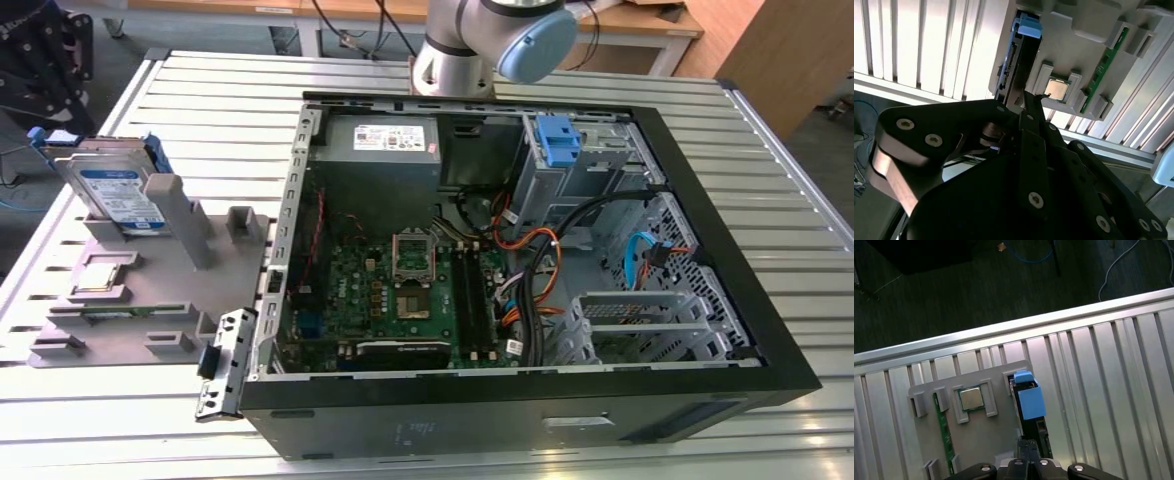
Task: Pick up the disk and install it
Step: 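Pick up the disk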
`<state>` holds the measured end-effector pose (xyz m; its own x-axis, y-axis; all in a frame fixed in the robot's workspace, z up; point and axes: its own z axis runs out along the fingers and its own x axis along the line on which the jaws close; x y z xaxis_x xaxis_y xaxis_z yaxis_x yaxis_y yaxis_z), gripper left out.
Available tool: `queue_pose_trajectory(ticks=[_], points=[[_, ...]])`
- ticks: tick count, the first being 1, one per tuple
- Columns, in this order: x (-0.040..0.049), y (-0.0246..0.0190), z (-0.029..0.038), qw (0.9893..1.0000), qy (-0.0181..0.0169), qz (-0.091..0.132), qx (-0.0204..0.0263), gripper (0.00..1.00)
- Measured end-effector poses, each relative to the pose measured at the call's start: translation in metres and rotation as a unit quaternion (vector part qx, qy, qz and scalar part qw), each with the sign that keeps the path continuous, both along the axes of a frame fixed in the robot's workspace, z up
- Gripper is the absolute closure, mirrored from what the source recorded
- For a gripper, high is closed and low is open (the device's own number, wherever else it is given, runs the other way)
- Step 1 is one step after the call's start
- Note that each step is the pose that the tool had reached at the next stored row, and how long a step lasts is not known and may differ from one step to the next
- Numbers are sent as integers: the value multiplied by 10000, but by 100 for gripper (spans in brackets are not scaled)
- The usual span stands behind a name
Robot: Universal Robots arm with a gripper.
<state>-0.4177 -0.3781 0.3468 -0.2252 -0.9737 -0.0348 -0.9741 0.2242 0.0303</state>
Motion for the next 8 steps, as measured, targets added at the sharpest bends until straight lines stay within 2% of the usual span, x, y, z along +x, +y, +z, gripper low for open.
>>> queue_pose_trajectory(ticks=[5, 8], points=[[-6, -11, -14, 9998, -56, 18, 166, 89], [-10, -16, -16, 9998, -60, 18, 169, 89]])
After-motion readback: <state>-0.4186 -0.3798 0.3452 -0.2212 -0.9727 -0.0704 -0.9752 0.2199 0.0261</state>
